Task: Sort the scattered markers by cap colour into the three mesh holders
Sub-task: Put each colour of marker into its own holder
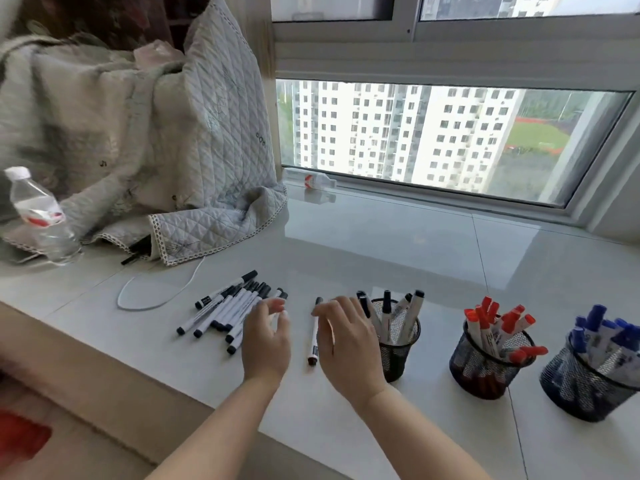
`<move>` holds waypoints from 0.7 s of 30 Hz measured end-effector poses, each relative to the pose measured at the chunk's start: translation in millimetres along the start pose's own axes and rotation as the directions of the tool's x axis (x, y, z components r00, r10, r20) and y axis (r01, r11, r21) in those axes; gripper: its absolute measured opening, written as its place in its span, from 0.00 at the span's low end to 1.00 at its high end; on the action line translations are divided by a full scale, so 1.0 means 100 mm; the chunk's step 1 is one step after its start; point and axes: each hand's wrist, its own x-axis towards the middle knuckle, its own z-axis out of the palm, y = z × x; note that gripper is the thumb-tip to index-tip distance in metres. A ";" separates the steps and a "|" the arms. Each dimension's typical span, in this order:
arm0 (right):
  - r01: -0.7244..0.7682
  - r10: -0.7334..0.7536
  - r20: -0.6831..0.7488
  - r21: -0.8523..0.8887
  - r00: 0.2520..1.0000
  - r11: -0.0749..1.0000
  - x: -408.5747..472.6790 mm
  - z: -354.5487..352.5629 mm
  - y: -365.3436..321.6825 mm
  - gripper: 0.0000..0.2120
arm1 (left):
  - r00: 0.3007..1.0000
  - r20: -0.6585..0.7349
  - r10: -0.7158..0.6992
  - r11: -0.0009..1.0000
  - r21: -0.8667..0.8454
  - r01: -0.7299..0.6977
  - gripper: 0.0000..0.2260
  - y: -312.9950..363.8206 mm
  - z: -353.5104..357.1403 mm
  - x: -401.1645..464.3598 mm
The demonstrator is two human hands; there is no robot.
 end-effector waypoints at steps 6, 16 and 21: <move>-0.400 0.510 0.417 -0.326 0.753 0.857 0.00 0.57 0.16 0.19 | 0.997 0.071 -0.027 0.832 0.554 -0.017 0.09 -0.54 -0.48 0.49; -0.567 0.737 0.444 -0.471 0.510 0.676 0.19 1.30 0.20 0.31 | 0.971 0.238 0.004 0.635 0.750 -0.186 0.18 -0.79 -0.43 0.88; -0.549 0.728 0.437 -0.478 0.529 0.686 0.26 1.56 0.24 0.34 | 0.975 0.224 -0.003 0.628 0.759 -0.172 0.21 -0.83 -0.32 0.91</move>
